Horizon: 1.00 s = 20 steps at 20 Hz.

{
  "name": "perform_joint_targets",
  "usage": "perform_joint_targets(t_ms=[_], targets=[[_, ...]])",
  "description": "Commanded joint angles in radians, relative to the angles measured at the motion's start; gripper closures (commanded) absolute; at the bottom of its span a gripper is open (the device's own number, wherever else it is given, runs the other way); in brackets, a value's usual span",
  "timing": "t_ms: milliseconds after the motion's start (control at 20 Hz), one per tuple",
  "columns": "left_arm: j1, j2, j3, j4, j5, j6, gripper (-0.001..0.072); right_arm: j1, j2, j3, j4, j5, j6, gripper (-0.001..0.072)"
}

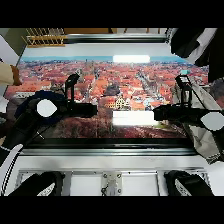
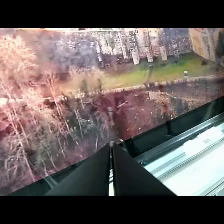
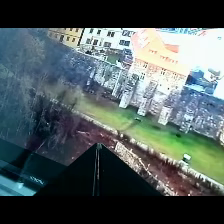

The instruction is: Fold the clothes and pants, and hang the long-sleeved shirts on hangers.

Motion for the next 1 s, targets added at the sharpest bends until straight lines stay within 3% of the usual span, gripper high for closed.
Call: perform_joint_targets(t_ms=[0,350,400,450,650,750,950], targets=[[0.000,0.001,0.000,0.000,0.000,0.000,0.0691,0.001,-0.001,0.000,0.000,0.000,0.000,0.0708],[0.001,0.001,0.000,0.005,0.054,0.002,0.0686,0.001,-0.001,0.000,0.000,0.000,0.000,0.0708],[0.014,0.001,0.005,0.021,0.080,0.038,0.0409,0.001,-0.001,0.000,0.000,0.000,0.001,0.0708],[0.035,-0.002,0.024,0.062,0.082,0.059,-0.0013,0.001,-0.001,0.000,0.000,0.000,0.000,0.0708],[0.253,-0.095,0.218,0.353,-0.060,0.062,0.0018,0.001,-0.001,0.000,0.000,0.000,0.000,0.0708],[0.399,-0.180,0.312,0.394,-0.126,0.076,0.0019,0.001,-0.001,0.000,0.000,0.000,0.000,0.0708],[0.624,-0.350,0.446,0.393,-0.136,0.093,0.0019,0.001,-0.001,0.000,0.000,0.000,0.000,0.0708]])
